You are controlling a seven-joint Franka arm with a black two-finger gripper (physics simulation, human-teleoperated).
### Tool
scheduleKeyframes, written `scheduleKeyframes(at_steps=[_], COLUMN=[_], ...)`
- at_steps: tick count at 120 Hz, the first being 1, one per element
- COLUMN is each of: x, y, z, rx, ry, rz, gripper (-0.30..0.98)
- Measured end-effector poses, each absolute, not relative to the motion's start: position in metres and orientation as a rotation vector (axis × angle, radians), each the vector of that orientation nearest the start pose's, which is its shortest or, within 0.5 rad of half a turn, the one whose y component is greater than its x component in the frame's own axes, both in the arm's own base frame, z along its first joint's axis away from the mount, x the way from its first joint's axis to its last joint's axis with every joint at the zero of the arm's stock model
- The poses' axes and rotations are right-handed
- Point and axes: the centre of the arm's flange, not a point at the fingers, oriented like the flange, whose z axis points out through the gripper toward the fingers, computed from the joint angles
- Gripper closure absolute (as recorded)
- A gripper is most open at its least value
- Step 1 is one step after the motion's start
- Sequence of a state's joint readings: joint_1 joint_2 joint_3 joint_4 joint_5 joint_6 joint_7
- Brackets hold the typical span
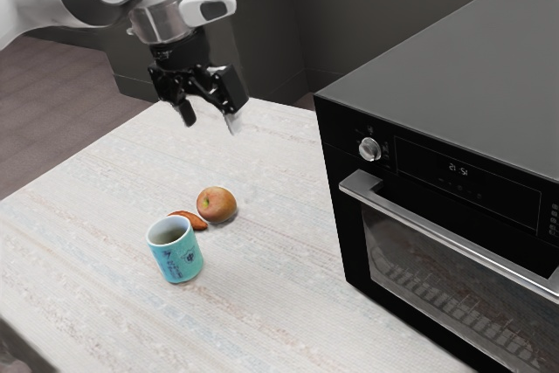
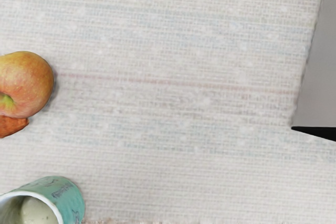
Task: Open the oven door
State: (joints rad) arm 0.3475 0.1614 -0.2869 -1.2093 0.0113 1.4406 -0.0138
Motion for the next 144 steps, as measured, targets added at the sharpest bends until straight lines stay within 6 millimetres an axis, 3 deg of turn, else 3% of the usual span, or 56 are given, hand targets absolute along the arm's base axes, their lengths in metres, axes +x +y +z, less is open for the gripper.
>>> scheduleKeyframes(at_steps=[14, 17, 20, 25, 27, 30, 32, 34, 36, 39, 41, 45, 50, 55, 62, 73, 88, 107, 144], x=[0.581, 0.577, 0.558, 0.500, 0.479, 0.459, 0.450, 0.439, 0.423, 0.380, 0.349, 0.297, 0.259, 0.242, 0.236, 0.238, 0.250, 0.301, 0.356], y=[0.058, 0.059, 0.059, 0.040, 0.027, 0.007, -0.017, -0.059, -0.120, -0.215, -0.262, -0.317, -0.342, -0.352, -0.364, -0.380, -0.378, -0.354, -0.343], z=[0.690, 0.701, 0.746, 0.839, 0.860, 0.876, 0.881, 0.884, 0.878, 0.860, 0.845, 0.809, 0.782, 0.772, 0.767, 0.760, 0.759, 0.752, 0.707], rx=[-3.176, -3.176, -3.159, -3.103, -3.077, -3.030, -3.000, -2.966, -2.909, -2.786, -2.702, -2.569, -2.452, -2.358, -2.235, -2.049, -1.860, -1.803, -1.683], ry=[-0.126, -0.129, -0.118, 0.018, 0.093, 0.197, 0.299, 0.460, 0.661, 0.968, 1.123, 1.359, 1.570, 1.726, 1.898, 2.090, 2.210, 2.203, 2.295], rz=[-0.080, -0.106, -0.243, -0.542, -0.600, -0.632, -0.638, -0.640, -0.618, -0.577, -0.557, -0.517, -0.518, -0.553, -0.603, -0.645, -0.679, -0.647, -0.501], gripper=[0.00, 0.00, 0.00, 0.00, 0.00, 0.00, 0.00, 0.00, 0.00, 0.00, 0.00, 0.00, 0.00, 0.00, 0.00, 0.00, 0.00, 0.00, 0.00])
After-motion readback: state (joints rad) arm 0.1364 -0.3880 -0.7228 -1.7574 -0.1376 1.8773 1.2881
